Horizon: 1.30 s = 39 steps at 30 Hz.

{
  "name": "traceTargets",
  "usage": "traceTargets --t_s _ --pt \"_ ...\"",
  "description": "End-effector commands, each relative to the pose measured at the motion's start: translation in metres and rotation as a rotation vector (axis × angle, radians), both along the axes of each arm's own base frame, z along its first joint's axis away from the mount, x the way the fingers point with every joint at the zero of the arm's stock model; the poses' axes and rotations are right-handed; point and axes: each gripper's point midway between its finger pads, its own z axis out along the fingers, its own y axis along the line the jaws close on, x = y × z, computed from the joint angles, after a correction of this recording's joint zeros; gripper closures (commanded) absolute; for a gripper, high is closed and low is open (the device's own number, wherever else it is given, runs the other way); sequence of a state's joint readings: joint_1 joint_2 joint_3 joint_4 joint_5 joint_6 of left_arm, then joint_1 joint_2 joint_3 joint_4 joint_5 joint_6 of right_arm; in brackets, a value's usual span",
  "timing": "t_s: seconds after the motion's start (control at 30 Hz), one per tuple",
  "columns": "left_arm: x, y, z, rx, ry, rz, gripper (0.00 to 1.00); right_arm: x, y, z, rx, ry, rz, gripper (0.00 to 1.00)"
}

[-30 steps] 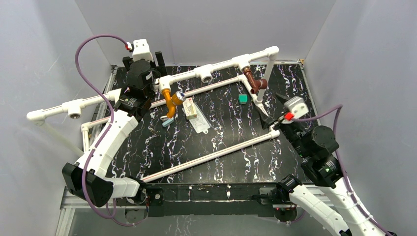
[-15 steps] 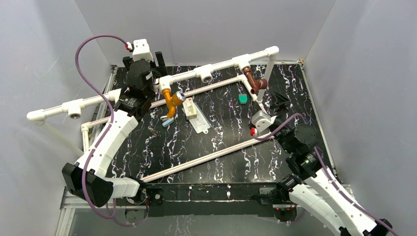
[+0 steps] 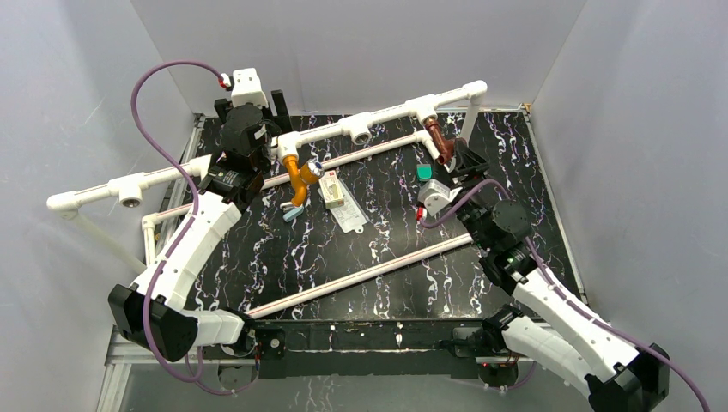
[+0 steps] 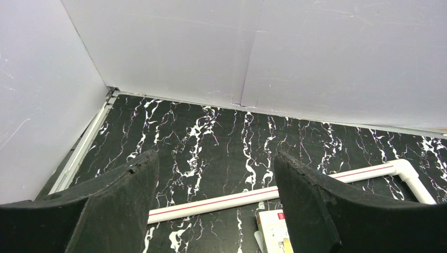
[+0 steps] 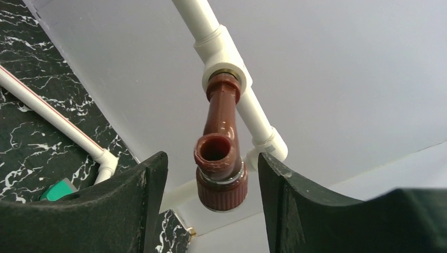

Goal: Install the water faucets

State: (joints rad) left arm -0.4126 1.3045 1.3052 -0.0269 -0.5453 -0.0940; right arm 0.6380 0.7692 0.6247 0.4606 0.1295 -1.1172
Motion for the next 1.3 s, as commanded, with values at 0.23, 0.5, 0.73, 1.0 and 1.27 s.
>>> traceTargets --t_s 0.23,0.5,0.73,1.0,1.27 --pt "-0.033 -0.006 -0.137 0.167 0.453 -0.079 0.22 0.004 -0.005 0.045 0.185 -0.091 -0.021 0.37" --pt "-0.034 -0.006 -0.135 0.167 0.45 -0.08 0.22 0.012 0.0 0.05 0.218 -0.08 -0.021 0.51" --pt "-0.034 -0.006 -0.135 0.165 0.451 -0.082 0.22 0.015 0.0 0.05 0.27 -0.046 -0.016 0.92" --pt "-0.034 -0.006 -0.134 0.165 0.447 -0.082 0.22 0.012 0.006 0.044 0.445 0.076 0.059 0.99" --pt "-0.034 -0.007 -0.135 0.167 0.453 -0.084 0.22 0.008 0.001 0.051 0.812 0.232 0.114 0.99"
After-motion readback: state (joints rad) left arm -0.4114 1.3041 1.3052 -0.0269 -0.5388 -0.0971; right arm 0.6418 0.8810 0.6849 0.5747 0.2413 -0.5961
